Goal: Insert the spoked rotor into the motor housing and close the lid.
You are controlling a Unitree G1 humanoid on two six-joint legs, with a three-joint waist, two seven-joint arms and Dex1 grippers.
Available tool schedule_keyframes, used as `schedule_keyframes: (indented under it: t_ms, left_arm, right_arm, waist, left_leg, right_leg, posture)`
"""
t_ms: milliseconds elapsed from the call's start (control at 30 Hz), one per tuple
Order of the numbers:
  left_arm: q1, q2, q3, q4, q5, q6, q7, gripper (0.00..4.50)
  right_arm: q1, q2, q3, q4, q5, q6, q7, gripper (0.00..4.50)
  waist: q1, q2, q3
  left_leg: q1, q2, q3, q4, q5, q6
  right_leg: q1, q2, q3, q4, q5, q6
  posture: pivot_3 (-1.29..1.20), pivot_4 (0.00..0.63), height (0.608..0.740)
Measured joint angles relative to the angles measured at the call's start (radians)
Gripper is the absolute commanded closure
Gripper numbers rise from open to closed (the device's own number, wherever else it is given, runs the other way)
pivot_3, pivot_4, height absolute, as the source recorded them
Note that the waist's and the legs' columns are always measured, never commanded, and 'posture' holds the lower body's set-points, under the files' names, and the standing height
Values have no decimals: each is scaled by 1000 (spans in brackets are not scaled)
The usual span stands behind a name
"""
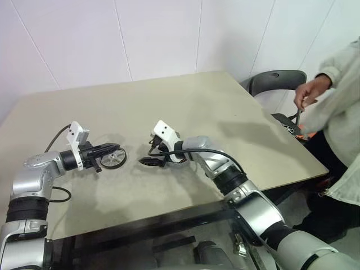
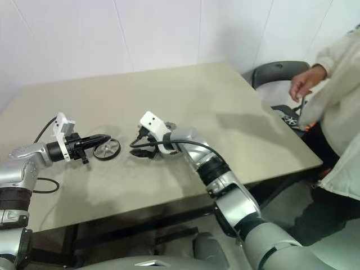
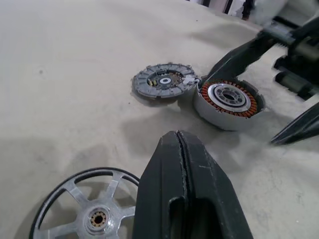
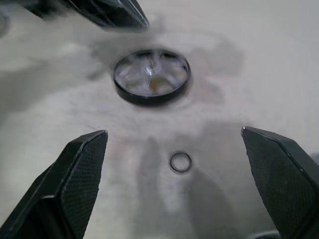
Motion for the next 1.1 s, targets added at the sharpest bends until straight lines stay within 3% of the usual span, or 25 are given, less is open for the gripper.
schedule_keyframes:
  t_ms: [400, 733, 1100]
  left_arm:
    - [98, -13, 6, -74, -5, 3, 38, 4500]
    - [111, -21, 6, -81, -5, 3, 50, 4500]
    - [108, -47, 5, -58, -2, -3, 55, 4500]
  right_arm:
    - [-101, 104, -50, 353, -57, -133, -108, 19]
    - [-116, 109, -48, 408, -79, -178, -149, 19]
    - [-129, 111, 8, 344, -99, -109, -85, 19]
  waist:
    - [-5, 1, 0]
    - [2, 1, 0]
    - [-11, 1, 1]
  left_leg:
    - [2, 0, -1, -1, 0, 0]
    - [5, 0, -1, 0, 0, 0]
    - [3, 0, -1, -3, 0, 0]
  right_leg:
    - [1, 0, 0, 1, 0, 0]
    - [5, 0, 0, 0, 0, 0]
    - [1, 0, 0, 0, 0, 0]
  posture:
    - [0, 0, 740]
    - [0, 0, 740]
    - [0, 0, 740]
